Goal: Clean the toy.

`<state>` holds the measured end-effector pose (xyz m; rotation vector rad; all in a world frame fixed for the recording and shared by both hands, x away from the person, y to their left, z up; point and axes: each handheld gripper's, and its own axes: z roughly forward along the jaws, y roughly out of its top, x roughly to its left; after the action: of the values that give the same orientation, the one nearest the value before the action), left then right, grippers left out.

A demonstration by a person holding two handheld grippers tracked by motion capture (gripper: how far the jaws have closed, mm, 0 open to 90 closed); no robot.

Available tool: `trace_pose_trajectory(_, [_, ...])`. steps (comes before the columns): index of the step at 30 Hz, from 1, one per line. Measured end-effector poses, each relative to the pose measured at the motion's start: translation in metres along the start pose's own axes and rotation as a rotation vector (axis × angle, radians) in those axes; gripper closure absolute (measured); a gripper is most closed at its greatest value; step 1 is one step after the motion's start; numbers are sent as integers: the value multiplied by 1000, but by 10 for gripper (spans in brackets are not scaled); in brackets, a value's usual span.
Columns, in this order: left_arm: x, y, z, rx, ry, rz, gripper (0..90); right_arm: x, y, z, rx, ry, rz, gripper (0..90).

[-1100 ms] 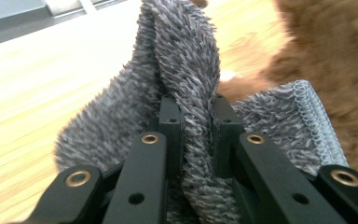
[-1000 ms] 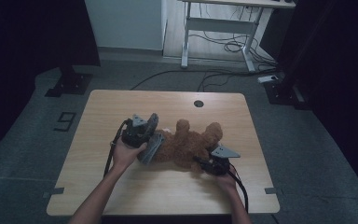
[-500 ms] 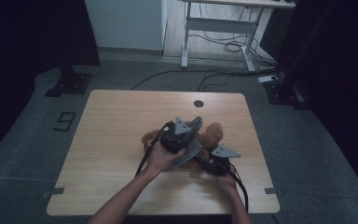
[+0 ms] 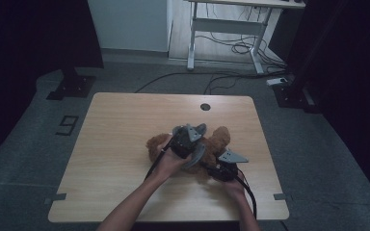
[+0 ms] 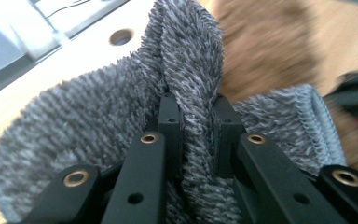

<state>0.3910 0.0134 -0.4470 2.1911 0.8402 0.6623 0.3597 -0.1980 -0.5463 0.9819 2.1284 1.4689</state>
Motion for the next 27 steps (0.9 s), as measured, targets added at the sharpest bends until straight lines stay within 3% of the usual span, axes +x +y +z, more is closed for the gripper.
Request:
trace_pose_trajectory(4, [20,-17,-15,-39,-12,-67,779,1,1,1,-3,-1,0,550])
trace_pose_trajectory(8, [34,-27,-31,-52,15,-79,778,0,0,0,0,2,12,550])
trace_pose_trajectory(11, [48,-38,-36,-30,40,-105,777,-1,0,1,-2,3,15,550])
trace_pose_trajectory(15, [70,-57,-40,-36,17,-195,775,0,0,0,-1,4,10,550])
trace_pose_trajectory(21, [91,-76,-46,-14,55,-236,776,-1,-1,0,-5,11,11,550])
trace_pose_trajectory(24, [101,-86,-45,4,50,-273,776,-1,-1,0,-5,9,9,550])
trace_pose_trajectory(27, [105,-90,-47,-7,84,-266,776,-2,-1,1,-7,11,18,550])
